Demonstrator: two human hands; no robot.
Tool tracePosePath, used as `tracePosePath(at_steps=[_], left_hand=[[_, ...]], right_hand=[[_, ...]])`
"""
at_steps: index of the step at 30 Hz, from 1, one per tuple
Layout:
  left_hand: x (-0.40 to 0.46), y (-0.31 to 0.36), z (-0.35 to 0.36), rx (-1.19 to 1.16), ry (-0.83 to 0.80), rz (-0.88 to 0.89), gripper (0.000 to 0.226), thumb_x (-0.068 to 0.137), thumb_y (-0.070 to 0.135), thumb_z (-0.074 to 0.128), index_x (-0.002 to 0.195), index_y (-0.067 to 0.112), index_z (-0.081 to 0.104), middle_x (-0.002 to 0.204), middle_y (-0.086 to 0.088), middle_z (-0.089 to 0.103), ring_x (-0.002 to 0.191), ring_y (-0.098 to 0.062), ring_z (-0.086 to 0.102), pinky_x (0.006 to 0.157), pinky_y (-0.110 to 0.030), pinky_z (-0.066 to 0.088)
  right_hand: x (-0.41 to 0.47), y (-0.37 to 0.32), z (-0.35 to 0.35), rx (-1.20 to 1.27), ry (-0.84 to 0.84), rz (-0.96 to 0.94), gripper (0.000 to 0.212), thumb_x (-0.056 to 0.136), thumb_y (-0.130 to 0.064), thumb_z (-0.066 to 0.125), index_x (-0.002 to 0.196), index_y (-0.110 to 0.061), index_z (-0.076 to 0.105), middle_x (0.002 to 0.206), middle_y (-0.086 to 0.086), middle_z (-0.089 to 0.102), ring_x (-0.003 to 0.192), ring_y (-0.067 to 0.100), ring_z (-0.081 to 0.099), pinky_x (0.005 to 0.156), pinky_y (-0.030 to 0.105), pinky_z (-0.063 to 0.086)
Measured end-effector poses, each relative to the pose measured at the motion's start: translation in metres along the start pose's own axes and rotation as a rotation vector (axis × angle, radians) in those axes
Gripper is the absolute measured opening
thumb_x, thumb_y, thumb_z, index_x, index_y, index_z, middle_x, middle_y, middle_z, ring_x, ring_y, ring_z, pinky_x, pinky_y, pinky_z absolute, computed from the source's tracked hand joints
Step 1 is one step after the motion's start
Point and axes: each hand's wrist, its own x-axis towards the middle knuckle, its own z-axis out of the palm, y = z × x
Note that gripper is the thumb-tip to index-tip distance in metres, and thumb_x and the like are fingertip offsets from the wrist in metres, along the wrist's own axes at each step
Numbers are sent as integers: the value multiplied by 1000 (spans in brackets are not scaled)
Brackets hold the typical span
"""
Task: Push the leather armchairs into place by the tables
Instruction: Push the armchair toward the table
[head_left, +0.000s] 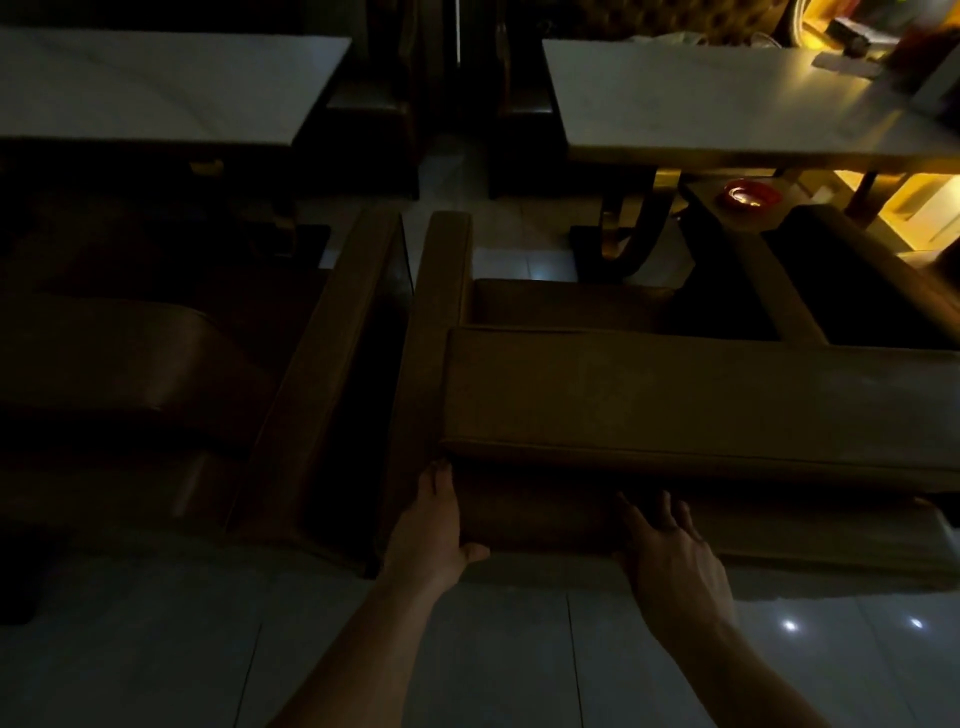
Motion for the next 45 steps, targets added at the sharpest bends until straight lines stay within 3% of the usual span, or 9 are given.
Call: tracePosePath(at_steps=[5,8,12,15,29,40,45], left_hand=[[-5,3,-2,76,9,9,119,75,50,79,155,26,-6,163,-3,6,141,-28,34,107,-46,41],[-14,9,-8,170,44,16,109,79,52,74,156,23,1,162,-6,14,139,-29,35,104,-46,44],[-28,22,-20,276,90,124,87,81,61,67,150,25,27,151,-4,36,133,-25,41,103,-42,44],[-39,36,-30,287,68,219,81,80,65,65,145,27,36,145,1,43,130,-21,43,104,-40,42],[-98,136,-78,382,-66,516,100,73,78,61,153,30,23,157,3,30,143,-21,28,117,-43,26],[-175,290,-20,426,-55,681,102,75,79,57,155,31,15,164,0,14,150,-22,10,122,-45,12],[-212,361,27,409,-26,736,99,77,77,56,155,31,15,165,0,12,151,-21,6,122,-45,9]], right_hand=[[-8,7,-1,47,-36,-38,83,96,-46,51,150,-42,-11,163,12,-11,149,34,-9,118,47,26],[-14,6,-11,67,-94,-52,86,94,-48,55,153,-38,-7,163,10,-14,149,33,-11,119,47,22],[-26,-1,-27,96,-130,-30,80,94,-48,56,155,-33,5,164,9,5,150,33,7,116,45,27],[-38,-5,-38,119,-130,-11,80,92,-51,57,154,-36,9,163,7,15,147,32,21,113,44,36],[-125,7,-140,162,94,169,77,90,-45,62,153,-33,20,157,7,28,141,29,33,109,42,38],[-214,153,-179,146,212,295,82,88,-43,66,153,-36,16,161,9,19,144,31,26,115,46,31],[-259,250,-186,187,271,351,78,88,-55,59,151,-35,19,153,10,32,137,31,36,109,47,38]])
